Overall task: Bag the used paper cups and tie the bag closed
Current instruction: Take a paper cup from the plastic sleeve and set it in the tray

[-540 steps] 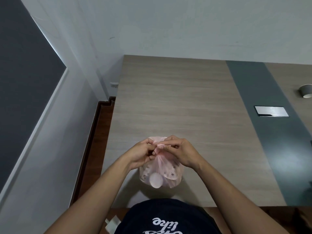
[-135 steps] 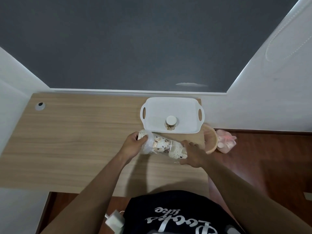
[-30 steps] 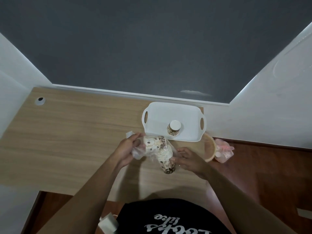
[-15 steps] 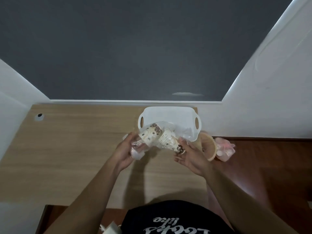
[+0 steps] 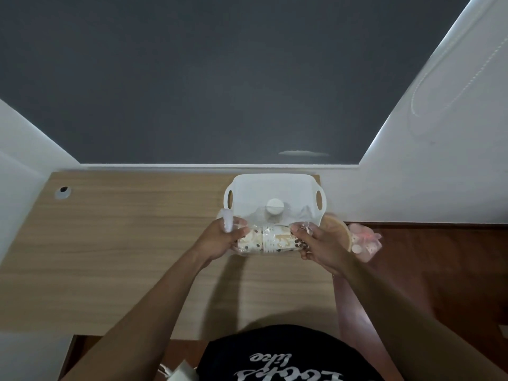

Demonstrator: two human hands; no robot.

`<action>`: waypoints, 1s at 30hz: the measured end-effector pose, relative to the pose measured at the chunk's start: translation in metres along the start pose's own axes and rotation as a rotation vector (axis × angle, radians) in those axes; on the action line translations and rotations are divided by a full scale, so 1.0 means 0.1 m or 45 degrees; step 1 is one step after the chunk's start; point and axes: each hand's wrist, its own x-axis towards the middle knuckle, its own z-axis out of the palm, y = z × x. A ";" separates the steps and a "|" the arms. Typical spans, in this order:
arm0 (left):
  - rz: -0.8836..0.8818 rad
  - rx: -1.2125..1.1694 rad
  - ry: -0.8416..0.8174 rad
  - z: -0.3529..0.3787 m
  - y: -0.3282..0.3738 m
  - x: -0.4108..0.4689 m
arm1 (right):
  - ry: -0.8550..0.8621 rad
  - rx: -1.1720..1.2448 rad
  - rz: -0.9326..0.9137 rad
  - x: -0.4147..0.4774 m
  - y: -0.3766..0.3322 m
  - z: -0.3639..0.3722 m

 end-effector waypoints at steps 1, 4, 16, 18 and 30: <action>0.017 0.001 -0.001 0.06 0.02 -0.01 | -0.015 -0.026 -0.018 0.00 -0.01 0.04; 0.068 -0.087 -0.014 0.21 0.05 -0.05 | -0.027 -0.113 -0.023 0.02 -0.02 0.16; -0.415 -1.762 0.025 -0.01 0.02 -0.05 | 0.218 0.187 -0.053 0.19 0.01 0.15; -0.497 -1.721 0.052 -0.09 -0.12 -0.01 | 0.247 0.256 -0.054 0.17 -0.02 0.14; -0.244 -0.171 -0.167 0.00 -0.13 -0.04 | 0.067 0.194 -0.132 0.02 -0.13 0.29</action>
